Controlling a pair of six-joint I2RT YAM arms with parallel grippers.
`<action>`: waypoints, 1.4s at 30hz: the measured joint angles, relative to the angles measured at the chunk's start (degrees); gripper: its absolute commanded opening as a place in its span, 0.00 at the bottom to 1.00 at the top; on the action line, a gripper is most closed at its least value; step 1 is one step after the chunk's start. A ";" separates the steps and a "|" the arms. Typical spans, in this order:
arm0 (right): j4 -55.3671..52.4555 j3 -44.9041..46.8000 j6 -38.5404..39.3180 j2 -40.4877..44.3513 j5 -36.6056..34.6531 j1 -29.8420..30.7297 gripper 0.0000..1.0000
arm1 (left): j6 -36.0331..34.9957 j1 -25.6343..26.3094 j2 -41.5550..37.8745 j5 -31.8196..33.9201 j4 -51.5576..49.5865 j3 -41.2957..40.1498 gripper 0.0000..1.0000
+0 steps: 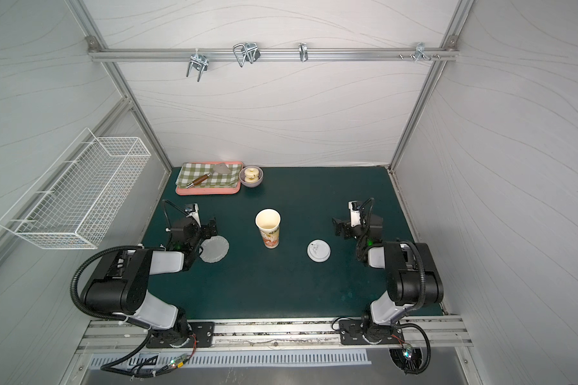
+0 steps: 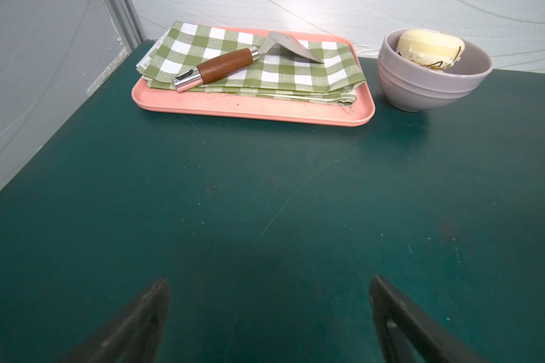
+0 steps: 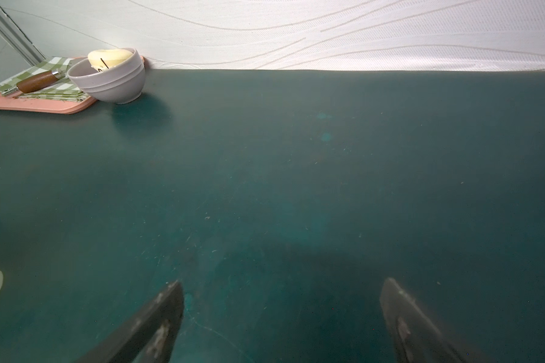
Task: Put the leak-proof paper on the milk tea cups
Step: Pick up the leak-proof paper from the center of the board.
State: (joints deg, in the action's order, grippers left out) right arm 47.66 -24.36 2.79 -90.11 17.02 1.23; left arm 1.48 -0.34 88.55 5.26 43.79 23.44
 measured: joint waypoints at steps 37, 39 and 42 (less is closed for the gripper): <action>-56.48 -28.41 -33.75 27.69 -11.04 17.90 0.99 | 46.45 -4.26 -27.47 -11.85 -73.18 9.25 0.51; -57.61 -28.44 -32.70 28.48 -11.56 19.58 0.99 | 46.88 -4.26 -26.05 -12.39 -72.06 8.33 0.50; -58.73 -28.52 -31.58 29.51 -12.15 20.57 0.99 | 47.12 -4.28 -24.04 -12.83 -70.03 7.08 0.42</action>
State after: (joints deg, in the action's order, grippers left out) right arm -11.07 -52.88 -28.80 -60.60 4.86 21.80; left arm 48.60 -4.62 64.51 -7.57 -26.24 30.52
